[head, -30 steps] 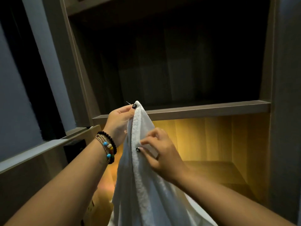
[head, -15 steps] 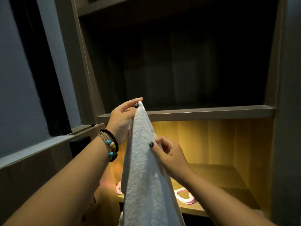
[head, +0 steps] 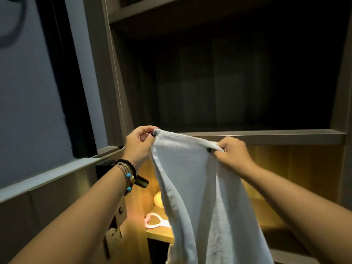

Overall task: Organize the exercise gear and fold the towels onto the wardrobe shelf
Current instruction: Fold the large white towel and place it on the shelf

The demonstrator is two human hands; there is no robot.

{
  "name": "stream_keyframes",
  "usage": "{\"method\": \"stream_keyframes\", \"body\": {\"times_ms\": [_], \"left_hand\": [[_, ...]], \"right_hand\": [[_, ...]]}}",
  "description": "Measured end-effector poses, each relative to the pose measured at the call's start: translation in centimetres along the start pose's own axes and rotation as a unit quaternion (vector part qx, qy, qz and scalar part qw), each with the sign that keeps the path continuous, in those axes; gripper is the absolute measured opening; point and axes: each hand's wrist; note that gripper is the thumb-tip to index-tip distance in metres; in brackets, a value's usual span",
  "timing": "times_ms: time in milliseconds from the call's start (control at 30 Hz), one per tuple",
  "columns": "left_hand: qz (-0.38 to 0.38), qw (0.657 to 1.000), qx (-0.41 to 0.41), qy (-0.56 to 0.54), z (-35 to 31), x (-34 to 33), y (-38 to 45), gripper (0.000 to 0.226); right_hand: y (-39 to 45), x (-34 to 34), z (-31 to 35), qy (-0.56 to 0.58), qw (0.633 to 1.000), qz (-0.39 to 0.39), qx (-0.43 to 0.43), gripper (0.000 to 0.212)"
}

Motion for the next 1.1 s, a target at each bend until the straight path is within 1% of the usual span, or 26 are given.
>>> {"method": "stream_keyframes", "body": {"times_ms": [67,100,167,233,333,433,467,533,567,633,700,767,833,867,900,933,967,1033,1100], "left_hand": [[0.027,0.997,-0.046,0.060,-0.6,-0.3,0.0,0.012],[0.046,0.992,-0.065,0.095,-0.9,-0.6,-0.1,0.014],[0.079,0.980,-0.091,0.160,-1.4,-1.3,-0.7,0.016],[0.089,0.968,-0.106,0.207,-1.7,-2.2,-1.1,0.016],[0.079,0.963,-0.090,0.242,-1.8,-3.7,-1.4,0.011],[0.078,0.958,-0.054,0.271,-1.4,-5.0,-1.6,0.006],[0.075,0.953,-0.042,0.290,-1.1,-5.3,-1.6,0.007],[0.066,0.950,-0.020,0.306,-0.4,-5.9,-1.6,0.008],[0.054,0.954,-0.007,0.296,-0.1,-6.1,-1.8,0.010],[0.002,0.967,0.018,0.256,0.6,-7.1,-2.1,0.013],[-0.057,0.978,0.060,0.192,1.5,-8.3,-2.6,0.014],[-0.077,0.983,0.113,0.121,2.3,-9.7,-3.2,0.015],[-0.094,0.979,0.166,0.071,2.3,-10.8,-3.7,0.027],[-0.103,0.979,0.167,0.061,2.4,-11.0,-3.8,0.030],[-0.100,0.980,0.172,0.017,2.4,-11.3,-3.8,0.029],[-0.090,0.983,0.158,-0.033,2.4,-11.8,-3.6,0.028],[-0.092,0.988,0.125,-0.016,2.7,-12.1,-3.3,0.028],[-0.104,0.991,0.084,-0.019,2.6,-12.7,-3.1,0.034],[-0.093,0.994,0.053,-0.017,2.4,-13.4,-2.8,0.034]], "right_hand": [[1.6,1.4,-0.5,-0.029,0.999,-0.036,0.001,0.029],[2.2,2.1,-0.9,-0.039,0.998,-0.051,0.002,0.028],[3.1,3.4,-1.5,-0.058,0.995,-0.072,0.021,0.021],[3.5,4.2,-2.0,-0.061,0.993,-0.080,0.056,0.016],[3.3,5.1,-2.3,-0.080,0.988,-0.068,0.110,0.011],[2.1,6.1,-2.8,-0.100,0.984,-0.053,0.139,0.005],[1.5,6.3,-2.9,-0.110,0.982,-0.041,0.152,0.006],[-0.2,6.4,-3.2,-0.153,0.969,-0.018,0.193,0.016],[-1.2,6.4,-3.3,-0.193,0.956,-0.012,0.219,0.021],[-3.1,6.3,-3.3,-0.270,0.925,-0.003,0.267,0.021],[-4.7,6.1,-3.4,-0.297,0.906,-0.003,0.301,0.022],[-5.6,5.6,-3.9,-0.293,0.904,-0.007,0.311,0.024],[-6.3,5.2,-4.6,-0.273,0.916,-0.020,0.294,0.025],[-6.7,5.1,-4.9,-0.256,0.924,-0.030,0.281,0.026],[-7.3,5.0,-5.2,-0.235,0.933,-0.040,0.271,0.028],[-8.0,4.9,-5.6,-0.215,0.938,-0.047,0.268,0.030],[-8.8,4.8,-5.9,-0.199,0.941,-0.049,0.269,0.034],[-10.5,4.2,-6.3,-0.157,0.952,-0.040,0.260,0.040],[-12.5,2.9,-6.7,-0.104,0.969,-0.030,0.223,0.036]]}}
Point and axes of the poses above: each hand's wrist, its own y-axis towards the middle knuckle, its own x-axis out of the back of the hand, z = x × y, and after that the axes turned 12 degrees about x, right-handed
